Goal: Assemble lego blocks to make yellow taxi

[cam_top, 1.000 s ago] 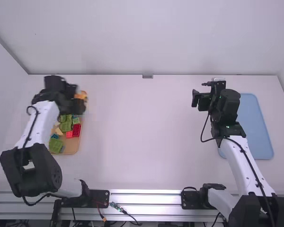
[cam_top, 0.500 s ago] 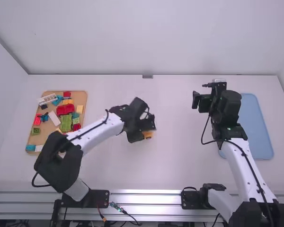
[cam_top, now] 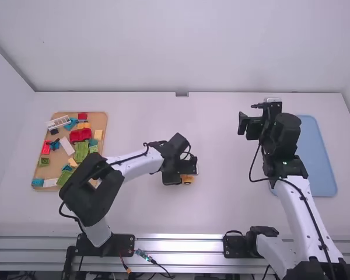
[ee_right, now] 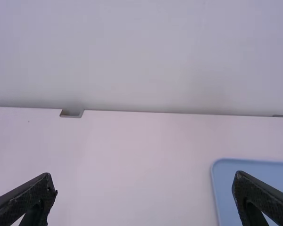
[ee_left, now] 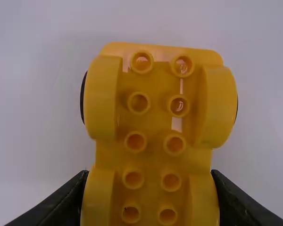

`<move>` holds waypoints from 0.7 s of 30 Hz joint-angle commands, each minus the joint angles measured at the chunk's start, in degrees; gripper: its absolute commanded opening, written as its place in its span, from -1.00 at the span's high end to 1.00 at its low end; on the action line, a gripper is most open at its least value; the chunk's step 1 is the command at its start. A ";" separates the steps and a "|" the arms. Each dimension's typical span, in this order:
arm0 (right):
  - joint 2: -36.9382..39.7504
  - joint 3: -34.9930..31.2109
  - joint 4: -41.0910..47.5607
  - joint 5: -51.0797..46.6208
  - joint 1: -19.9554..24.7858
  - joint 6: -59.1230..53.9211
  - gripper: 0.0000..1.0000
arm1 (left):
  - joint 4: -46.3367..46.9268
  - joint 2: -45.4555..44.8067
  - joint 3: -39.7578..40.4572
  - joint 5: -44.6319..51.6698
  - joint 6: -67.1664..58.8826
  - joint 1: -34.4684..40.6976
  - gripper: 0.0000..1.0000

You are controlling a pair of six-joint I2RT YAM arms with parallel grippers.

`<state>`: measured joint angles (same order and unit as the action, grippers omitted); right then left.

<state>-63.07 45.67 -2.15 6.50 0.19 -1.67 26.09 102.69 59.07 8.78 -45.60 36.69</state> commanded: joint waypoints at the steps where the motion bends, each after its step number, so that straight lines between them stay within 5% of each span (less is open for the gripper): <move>1: 0.64 0.92 0.04 -0.13 0.20 0.15 -0.98 | -1.79 0.50 -2.29 4.98 -0.88 -0.24 0.96; 9: 0.64 0.92 0.04 -0.09 0.20 0.20 -0.98 | -7.72 0.50 -7.17 0.20 1.40 -0.24 0.97; 13: 0.64 0.92 0.04 -0.07 0.20 0.17 -0.98 | -7.76 0.50 -7.87 -0.70 1.85 -0.26 0.80; 18: 0.64 0.92 0.07 -0.09 0.20 0.15 -0.98 | -7.54 0.48 -8.24 -1.01 1.77 -0.26 -0.92; 21: 0.64 0.92 0.04 -0.11 0.13 0.15 -0.98 | -6.73 0.48 -7.39 -3.96 2.12 -0.24 -0.98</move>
<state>-63.07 45.67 -2.15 6.48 0.16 -1.67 18.74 102.69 51.94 7.88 -43.55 36.69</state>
